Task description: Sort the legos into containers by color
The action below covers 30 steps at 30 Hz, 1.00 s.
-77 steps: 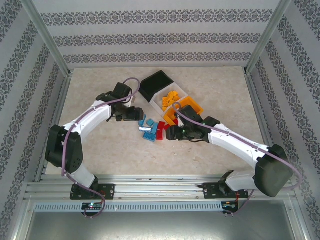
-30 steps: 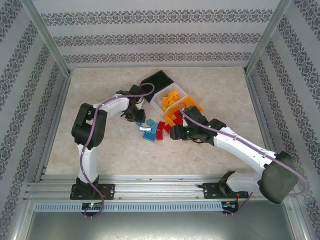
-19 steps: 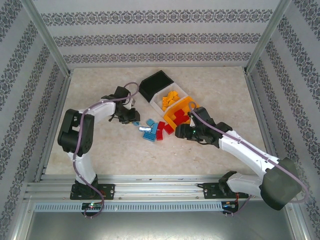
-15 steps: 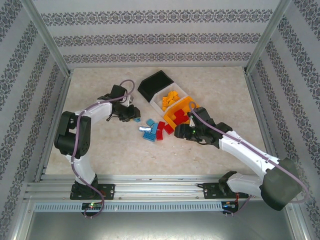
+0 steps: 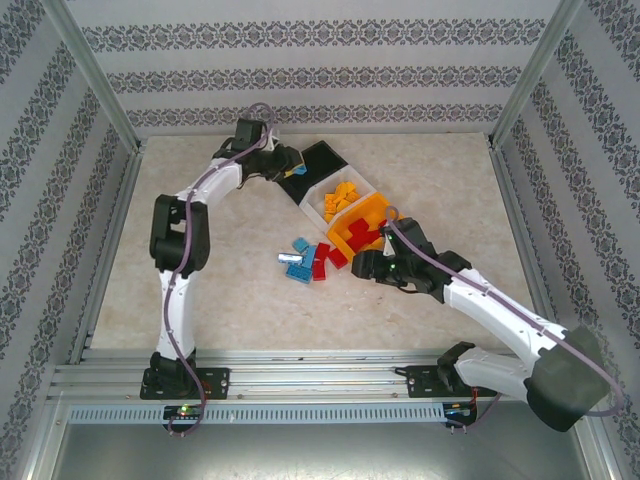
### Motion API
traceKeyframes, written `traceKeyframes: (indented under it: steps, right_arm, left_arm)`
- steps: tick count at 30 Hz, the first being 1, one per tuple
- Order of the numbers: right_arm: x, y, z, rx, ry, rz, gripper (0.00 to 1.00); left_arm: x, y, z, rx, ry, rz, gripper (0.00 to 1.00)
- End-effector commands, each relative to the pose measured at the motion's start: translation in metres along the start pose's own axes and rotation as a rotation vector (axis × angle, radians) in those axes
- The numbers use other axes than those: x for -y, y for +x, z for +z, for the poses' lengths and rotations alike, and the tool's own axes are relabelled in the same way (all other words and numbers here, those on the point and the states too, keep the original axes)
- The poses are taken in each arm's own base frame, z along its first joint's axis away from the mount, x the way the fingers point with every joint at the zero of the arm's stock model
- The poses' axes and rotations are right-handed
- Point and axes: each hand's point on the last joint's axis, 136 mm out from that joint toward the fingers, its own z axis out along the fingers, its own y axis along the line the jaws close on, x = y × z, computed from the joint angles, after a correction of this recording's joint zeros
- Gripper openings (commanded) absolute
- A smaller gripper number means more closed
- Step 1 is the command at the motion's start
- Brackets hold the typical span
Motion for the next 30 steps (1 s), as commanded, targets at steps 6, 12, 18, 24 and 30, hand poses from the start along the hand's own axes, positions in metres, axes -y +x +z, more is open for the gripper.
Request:
traceKeyframes:
  steps: [6, 12, 18, 24, 30]
  right_arm:
    - [0.014, -0.001, -0.014, 0.024, 0.03, 0.001, 0.61]
    - [0.015, -0.002, -0.017, 0.031, 0.031, 0.004, 0.62]
    - [0.01, -0.004, -0.018, 0.032, 0.018, 0.012, 0.62]
    - [0.009, -0.007, -0.019, 0.036, 0.022, 0.006, 0.62]
    - [0.003, -0.011, -0.018, 0.016, 0.022, -0.02, 0.62]
  left_arm:
    - [-0.004, -0.025, 0.031, -0.02, 0.001, -0.068, 0.31]
    - [-0.001, -0.022, 0.031, -0.034, -0.014, -0.045, 0.53]
    - [0.014, -0.017, 0.018, -0.034, -0.008, 0.0, 0.64]
    - [0.037, -0.005, -0.013, -0.028, -0.011, 0.091, 0.68]
    - [0.042, 0.028, -0.069, 0.001, -0.1, 0.238, 0.74]
